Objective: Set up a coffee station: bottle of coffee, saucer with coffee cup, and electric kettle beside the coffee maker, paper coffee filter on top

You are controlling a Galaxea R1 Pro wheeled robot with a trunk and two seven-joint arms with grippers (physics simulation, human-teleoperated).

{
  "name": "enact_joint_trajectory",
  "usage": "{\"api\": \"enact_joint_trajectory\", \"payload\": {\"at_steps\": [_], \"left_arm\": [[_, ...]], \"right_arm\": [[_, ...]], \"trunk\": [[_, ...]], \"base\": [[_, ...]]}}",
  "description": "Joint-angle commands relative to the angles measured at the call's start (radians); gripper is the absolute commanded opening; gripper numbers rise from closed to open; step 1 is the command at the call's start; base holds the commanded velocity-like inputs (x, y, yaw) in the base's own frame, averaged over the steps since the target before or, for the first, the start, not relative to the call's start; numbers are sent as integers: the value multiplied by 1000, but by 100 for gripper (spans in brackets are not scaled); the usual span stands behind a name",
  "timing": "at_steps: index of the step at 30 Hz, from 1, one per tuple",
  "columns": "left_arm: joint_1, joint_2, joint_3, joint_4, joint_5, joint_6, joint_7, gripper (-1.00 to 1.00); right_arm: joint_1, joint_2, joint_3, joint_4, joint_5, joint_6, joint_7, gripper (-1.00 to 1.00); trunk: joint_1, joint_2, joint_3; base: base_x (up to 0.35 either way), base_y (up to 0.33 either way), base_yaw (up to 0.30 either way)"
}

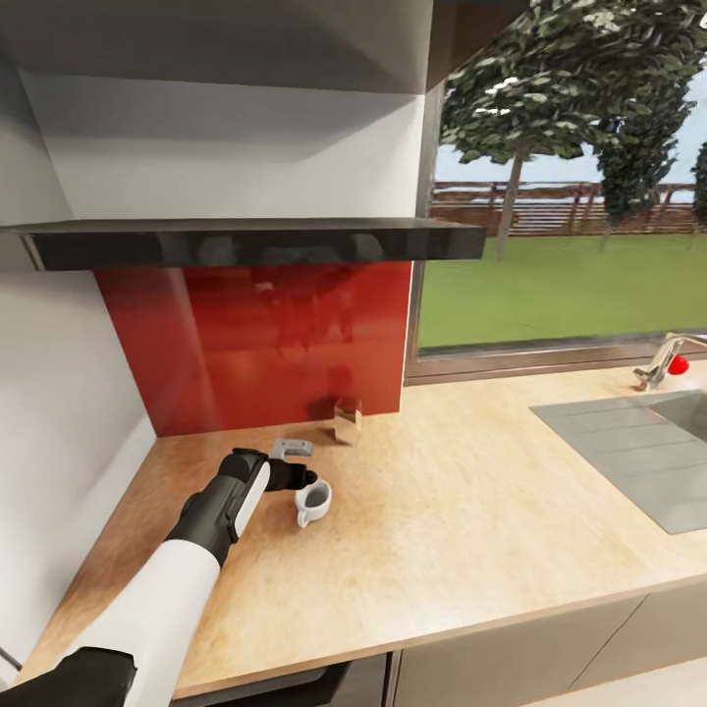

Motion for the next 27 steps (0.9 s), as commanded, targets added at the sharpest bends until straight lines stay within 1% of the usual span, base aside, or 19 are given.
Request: {"api": "enact_joint_trajectory", "payload": {"at_steps": [1, 6, 15, 20, 25, 27], "left_arm": [[-1, 0, -1, -1, 2, 5, -1, 100], [6, 0, -1, -1, 2, 4, -1, 100], [37, -1, -1, -1, 5, 4, -2, 100], [42, -1, -2, -1, 5, 4, -2, 100], [47, -1, -2, 25, 5, 4, -2, 100], [48, -1, 0, 30, 5, -8, -2, 100]], "right_arm": [[-1, 0, 9, 1, -10, -3, -2, 100], [-1, 0, 9, 1, -10, -3, -2, 100], [-1, 0, 9, 1, -10, -3, -2, 100], [-1, 0, 9, 1, -10, -3, -2, 100], [-1, 0, 9, 1, -10, -3, -2, 100], [-1, 0, 9, 1, -10, -3, -2, 100]], "trunk": [[1, -2, -2], [1, -2, -2], [1, -2, -2], [1, -2, -2], [1, -2, -2], [1, -2, -2]], "base": [[134, 0, 0], [109, 0, 0], [5, 0, 0], [0, 0, 0], [0, 0, 0], [0, 0, 0]]}}
